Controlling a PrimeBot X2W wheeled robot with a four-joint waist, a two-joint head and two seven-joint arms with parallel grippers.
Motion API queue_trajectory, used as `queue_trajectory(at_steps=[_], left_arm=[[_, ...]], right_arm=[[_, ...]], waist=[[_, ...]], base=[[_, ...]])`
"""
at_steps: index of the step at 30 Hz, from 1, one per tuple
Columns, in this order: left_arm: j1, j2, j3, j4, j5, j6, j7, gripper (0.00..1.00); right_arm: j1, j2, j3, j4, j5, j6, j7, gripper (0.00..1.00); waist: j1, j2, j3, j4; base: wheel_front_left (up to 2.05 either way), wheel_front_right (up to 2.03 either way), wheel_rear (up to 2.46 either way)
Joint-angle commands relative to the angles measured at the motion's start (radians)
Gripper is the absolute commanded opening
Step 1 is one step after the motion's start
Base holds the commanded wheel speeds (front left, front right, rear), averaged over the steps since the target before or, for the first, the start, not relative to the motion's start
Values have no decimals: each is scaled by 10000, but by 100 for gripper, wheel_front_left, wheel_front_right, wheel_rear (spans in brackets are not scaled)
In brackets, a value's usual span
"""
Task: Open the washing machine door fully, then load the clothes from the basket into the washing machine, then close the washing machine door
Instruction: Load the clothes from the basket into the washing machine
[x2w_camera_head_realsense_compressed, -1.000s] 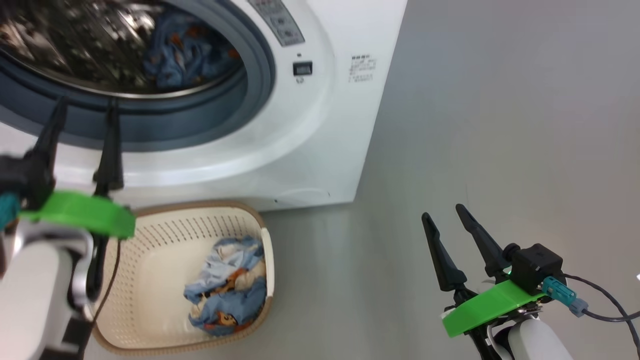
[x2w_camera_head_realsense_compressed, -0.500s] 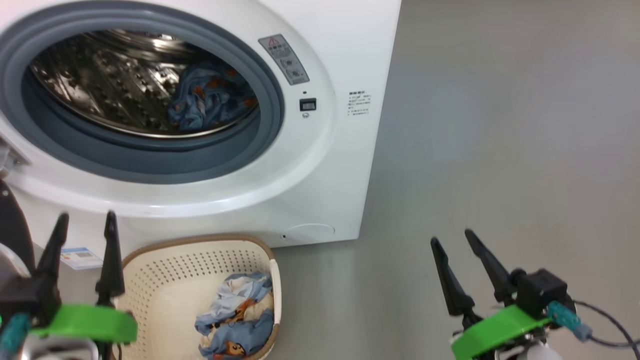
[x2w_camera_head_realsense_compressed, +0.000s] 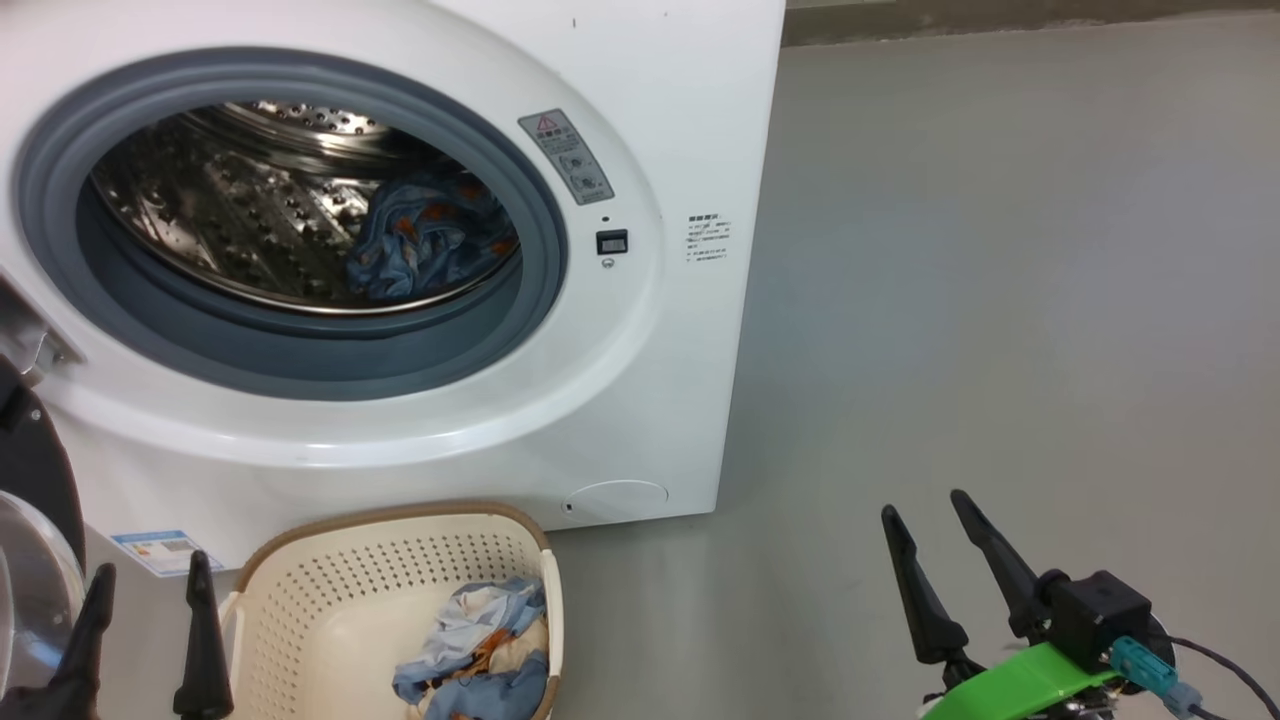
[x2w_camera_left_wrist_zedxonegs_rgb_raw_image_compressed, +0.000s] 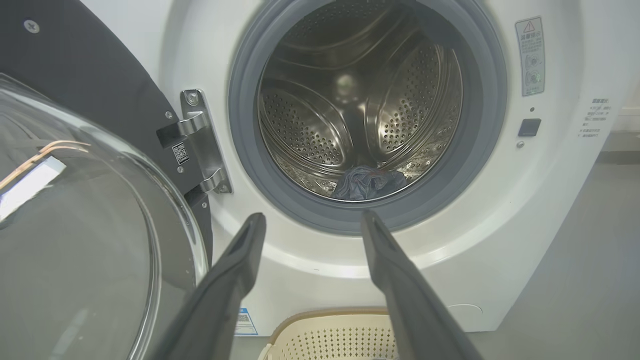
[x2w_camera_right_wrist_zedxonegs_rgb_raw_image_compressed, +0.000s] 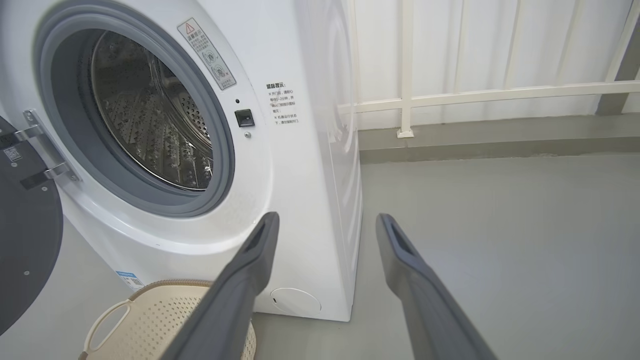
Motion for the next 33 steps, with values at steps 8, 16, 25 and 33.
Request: queue_trajectory(at_steps=[8,16,25,33], left_arm=[[274,-256,977,-384,471,-336,-130,100],[300,-646,1347,-361,763,-676,-131,100],[221,-906,1651,-261,994,-966,-131,100],[218,-1166,1853,-208,1189,-1172,-131,100]], right_arm=[[222,36,96,-311,-273,14,-48,100],[198,36,81,-381,-260,14,-48,100],[147,36,82,-363,-200,14,-48,100],[131,36,73,-364,-226,14,-48,100]], waist=[[0,0,-189,-60],[0,0,-141,-136],[0,0,-96,-148],[0,0,-93,-114]], base=[[0,0,0],[0,0,0],[0,0,0],[0,0,0]])
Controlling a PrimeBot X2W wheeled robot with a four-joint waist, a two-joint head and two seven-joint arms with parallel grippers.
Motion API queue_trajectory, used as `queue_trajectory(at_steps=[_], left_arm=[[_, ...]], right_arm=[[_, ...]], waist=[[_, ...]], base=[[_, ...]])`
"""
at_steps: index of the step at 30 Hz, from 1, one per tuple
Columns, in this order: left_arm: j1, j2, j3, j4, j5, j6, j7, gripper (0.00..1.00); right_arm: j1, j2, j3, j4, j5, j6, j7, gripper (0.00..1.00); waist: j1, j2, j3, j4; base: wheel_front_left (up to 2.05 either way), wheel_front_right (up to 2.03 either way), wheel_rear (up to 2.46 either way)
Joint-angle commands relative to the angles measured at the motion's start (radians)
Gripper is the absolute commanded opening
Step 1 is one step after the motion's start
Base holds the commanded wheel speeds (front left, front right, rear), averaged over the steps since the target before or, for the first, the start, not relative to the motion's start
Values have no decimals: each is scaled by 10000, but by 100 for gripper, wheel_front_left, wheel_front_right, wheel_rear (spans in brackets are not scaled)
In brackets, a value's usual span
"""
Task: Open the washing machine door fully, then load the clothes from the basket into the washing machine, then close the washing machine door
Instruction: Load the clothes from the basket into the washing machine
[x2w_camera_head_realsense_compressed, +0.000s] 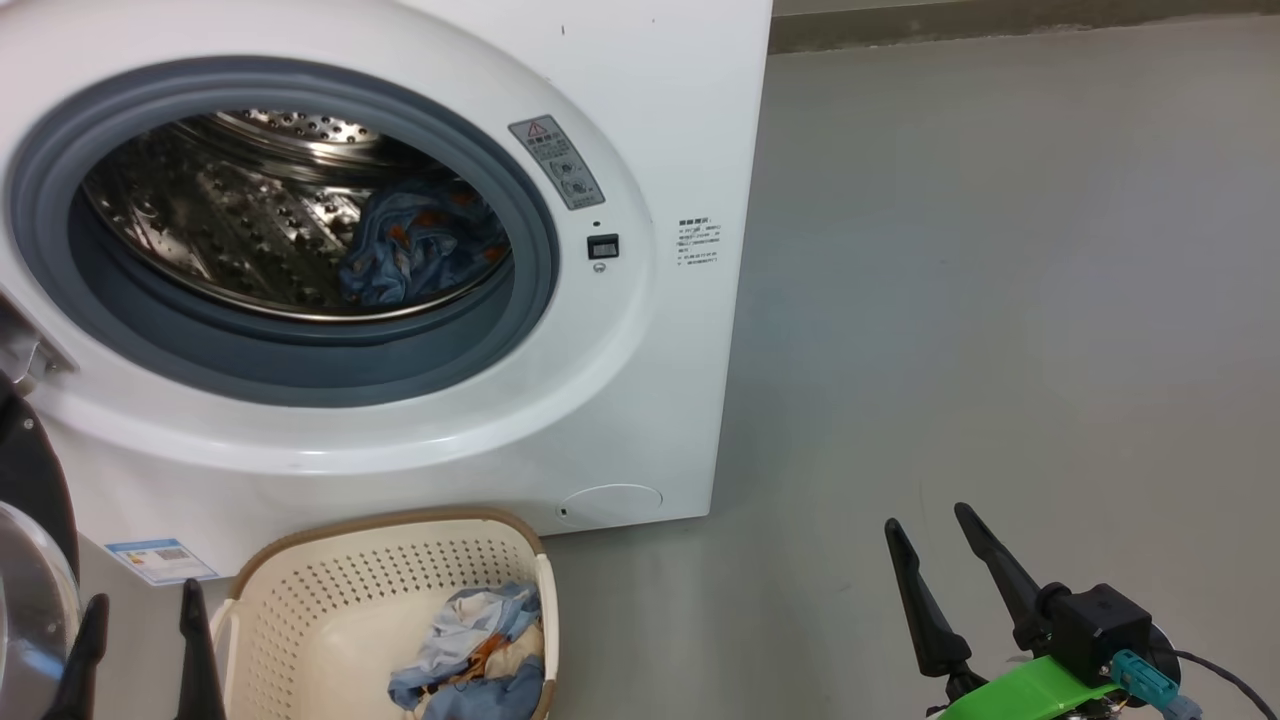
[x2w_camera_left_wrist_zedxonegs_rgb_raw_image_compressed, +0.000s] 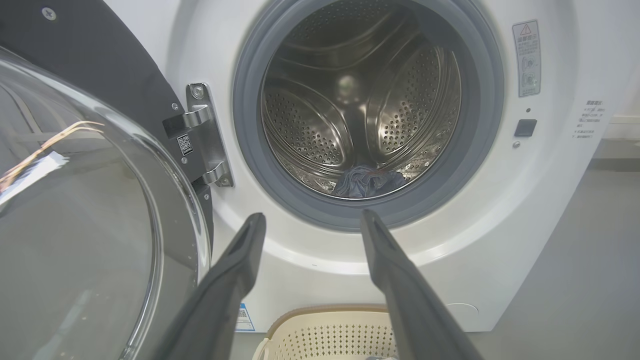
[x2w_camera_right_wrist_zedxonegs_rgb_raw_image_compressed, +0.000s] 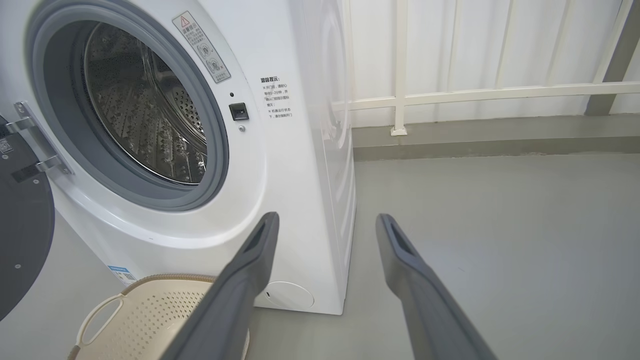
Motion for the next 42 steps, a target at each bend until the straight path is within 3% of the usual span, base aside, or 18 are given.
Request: queue_trajectory(at_steps=[1,18,42], left_arm=[[-383,125,463,-171,92,-12,-62,100],[-565,-262,822,-223,366,-387,-62,100],[-2622,-348,867,655,379,-1204,-63,100]], right_arm=[[-200,15,201,-256,21,14,-48,100],[-376,15,237,-283,112,14,-48,100],[-1215,15,367,-718,330,14,-48,100]], waist=[[0,0,8,-1],[0,0,423,-40],[0,0,2825,-742]], base=[[0,0,0],[0,0,0],[0,0,0]])
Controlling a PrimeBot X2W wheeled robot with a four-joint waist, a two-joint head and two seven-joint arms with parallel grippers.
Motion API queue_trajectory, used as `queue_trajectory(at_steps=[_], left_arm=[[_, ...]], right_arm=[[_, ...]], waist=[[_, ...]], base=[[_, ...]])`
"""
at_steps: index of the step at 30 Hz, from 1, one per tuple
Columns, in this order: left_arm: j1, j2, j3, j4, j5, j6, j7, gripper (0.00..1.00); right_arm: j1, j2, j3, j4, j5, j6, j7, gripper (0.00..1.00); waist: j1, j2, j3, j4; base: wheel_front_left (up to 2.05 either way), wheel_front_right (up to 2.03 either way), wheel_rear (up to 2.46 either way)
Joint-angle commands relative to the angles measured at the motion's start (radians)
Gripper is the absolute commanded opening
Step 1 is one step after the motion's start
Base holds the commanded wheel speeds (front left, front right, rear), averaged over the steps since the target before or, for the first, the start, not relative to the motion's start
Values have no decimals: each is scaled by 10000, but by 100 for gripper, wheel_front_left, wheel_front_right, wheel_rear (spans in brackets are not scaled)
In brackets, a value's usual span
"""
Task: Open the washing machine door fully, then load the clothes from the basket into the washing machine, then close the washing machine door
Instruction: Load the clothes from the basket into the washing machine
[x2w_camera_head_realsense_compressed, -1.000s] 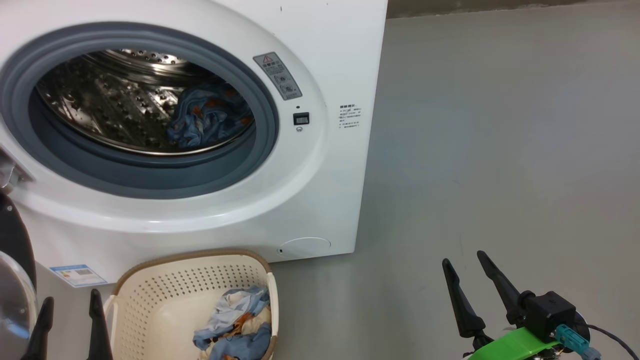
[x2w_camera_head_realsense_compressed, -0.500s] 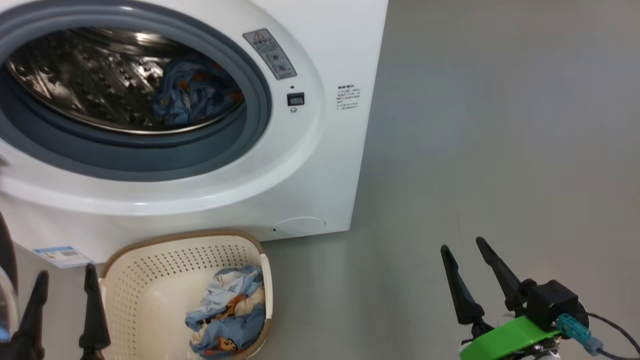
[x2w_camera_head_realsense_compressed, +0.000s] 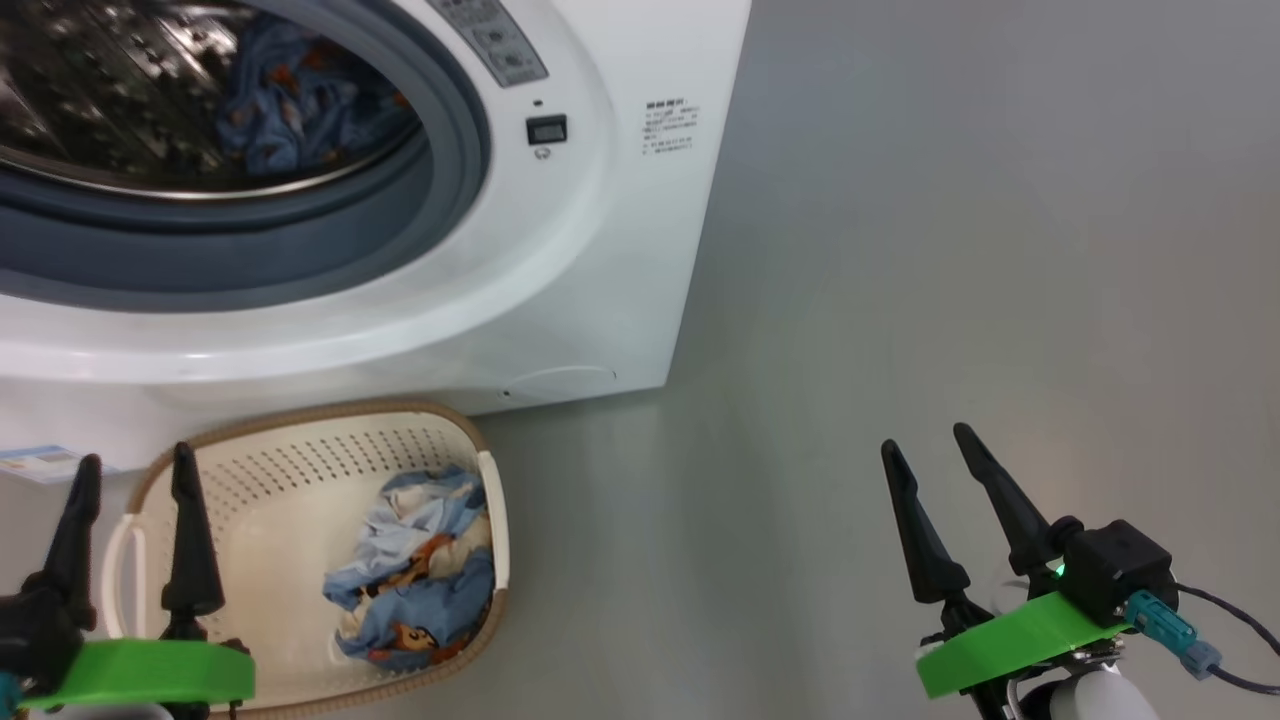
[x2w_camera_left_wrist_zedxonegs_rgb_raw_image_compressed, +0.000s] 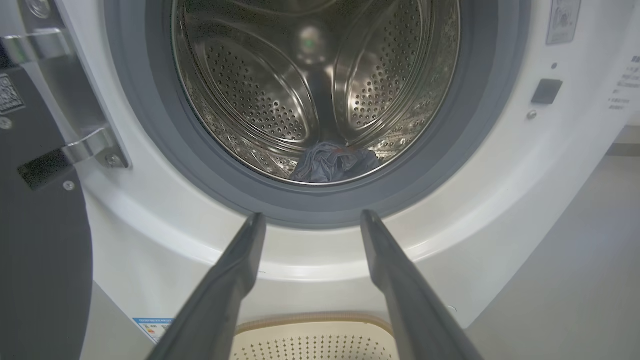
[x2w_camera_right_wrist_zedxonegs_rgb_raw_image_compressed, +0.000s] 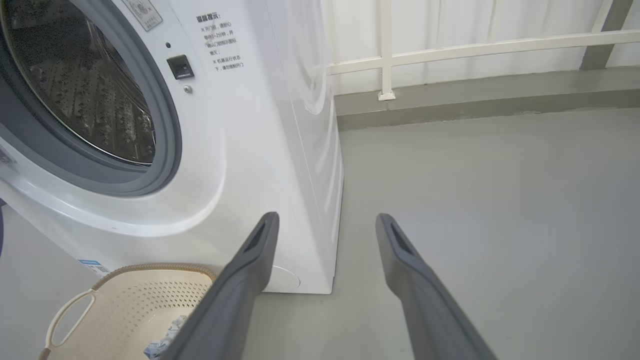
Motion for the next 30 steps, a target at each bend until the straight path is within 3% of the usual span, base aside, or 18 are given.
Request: queue_trajectory(at_steps=[1,12,30], left_arm=[[-391,210,274,49,40,-101,-63,100],[-1818,476,-87,2053,-155,-561,38,100],[-4370,1507,-1273,6606,-221,-1173,419,100]], right_arm=[[-352,13,287,-298,-51,14,-48,100],[-723,13,381,-550,-10,14,-48,100],[-1458,13,530,-945,122,14,-48,100]], waist=[[0,0,549,-238],[0,0,1959,-540],[0,0,4215,-704]], base=[[0,0,0],[0,0,0],[0,0,0]])
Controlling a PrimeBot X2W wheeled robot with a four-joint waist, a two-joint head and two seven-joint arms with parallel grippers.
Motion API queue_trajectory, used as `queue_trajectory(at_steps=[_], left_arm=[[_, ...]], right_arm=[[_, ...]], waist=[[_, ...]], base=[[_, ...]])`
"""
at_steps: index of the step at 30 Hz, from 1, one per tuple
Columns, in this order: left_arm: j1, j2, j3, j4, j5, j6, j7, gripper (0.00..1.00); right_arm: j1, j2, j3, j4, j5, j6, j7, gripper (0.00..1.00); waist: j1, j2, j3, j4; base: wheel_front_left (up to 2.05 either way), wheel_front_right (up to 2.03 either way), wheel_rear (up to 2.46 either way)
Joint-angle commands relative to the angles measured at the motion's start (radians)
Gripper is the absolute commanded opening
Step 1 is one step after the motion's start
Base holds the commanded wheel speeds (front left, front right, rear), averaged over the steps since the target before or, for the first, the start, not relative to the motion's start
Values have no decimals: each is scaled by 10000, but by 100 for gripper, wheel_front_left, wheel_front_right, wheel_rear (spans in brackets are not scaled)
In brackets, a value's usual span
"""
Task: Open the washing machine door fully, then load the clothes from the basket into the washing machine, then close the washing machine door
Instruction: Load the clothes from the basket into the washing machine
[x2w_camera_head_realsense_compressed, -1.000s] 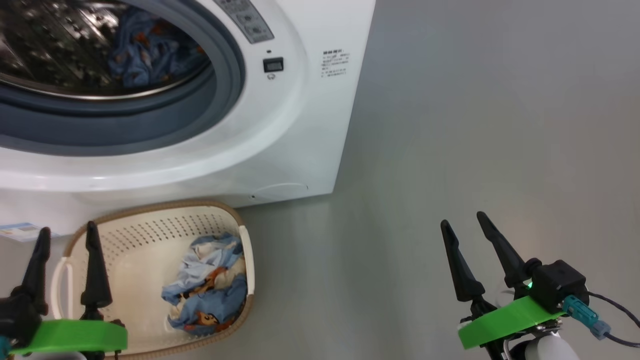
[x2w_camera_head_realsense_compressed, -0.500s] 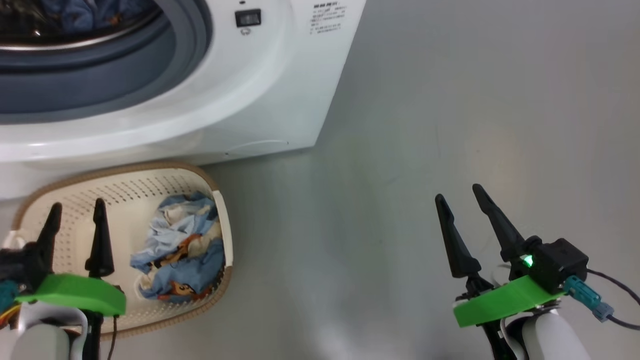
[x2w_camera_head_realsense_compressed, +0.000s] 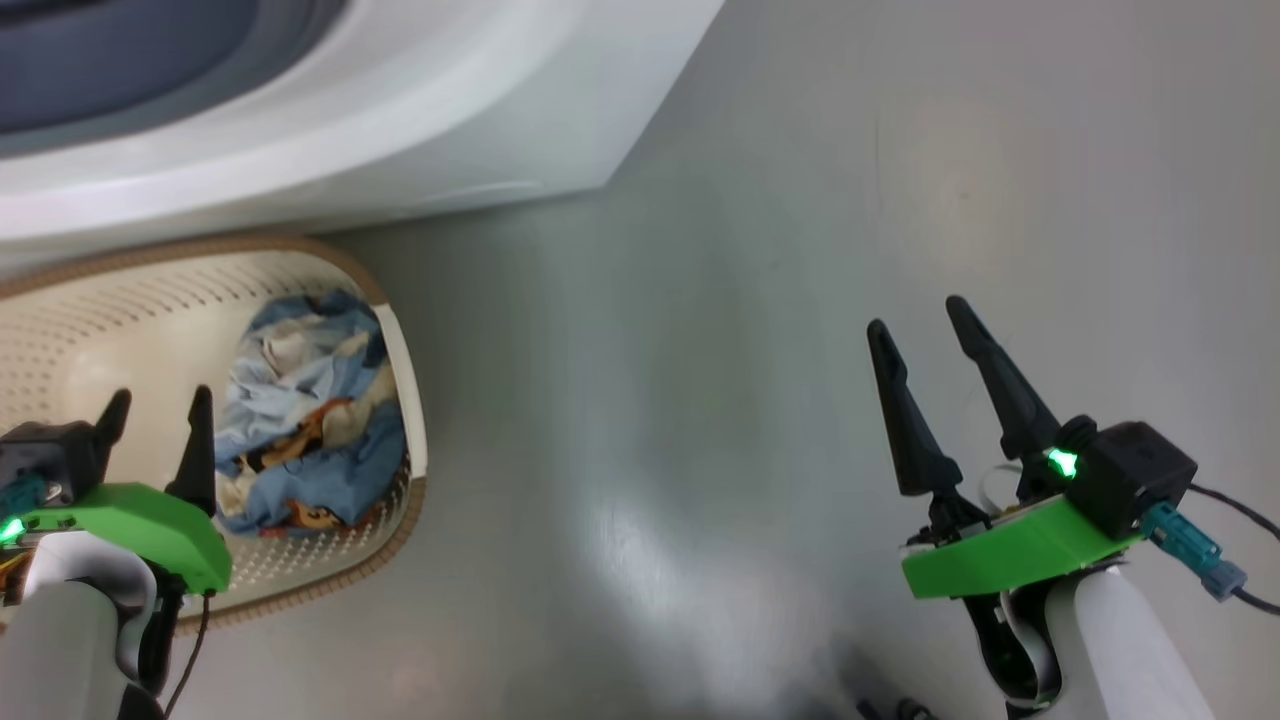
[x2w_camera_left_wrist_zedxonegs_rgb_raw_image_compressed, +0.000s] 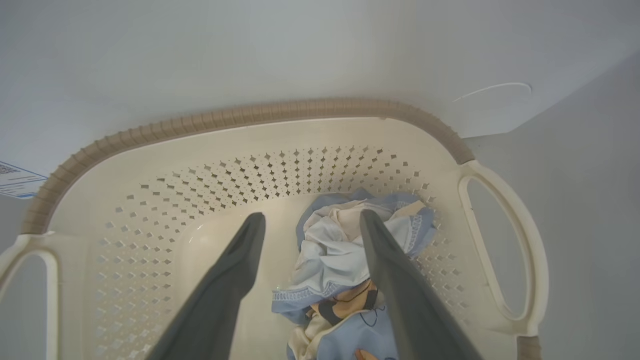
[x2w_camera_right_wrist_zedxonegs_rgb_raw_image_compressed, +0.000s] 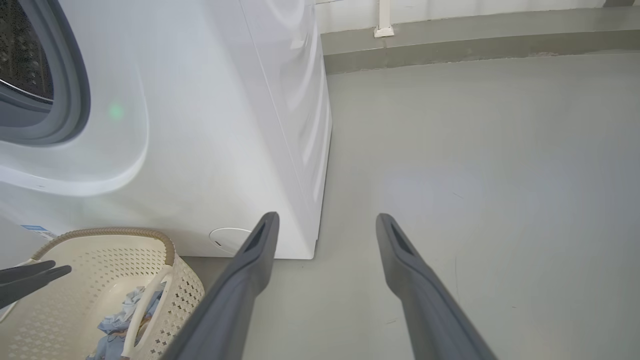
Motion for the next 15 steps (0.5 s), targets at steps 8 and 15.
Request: queue_trajectory(at_steps=[8,15], left_arm=[[-527,816,-827,1051,-209,-91,24,100],[-785,1463,-2099,1290,-744,-95,0,100]], right_arm=[[-212,15,338,-304,266,14,-48,100],[-450,15,486,-330,534,14,-48,100]], waist=[[0,-1,1034,-88],[0,-1,1491,-242]], base=[[0,0,0],[0,0,0]])
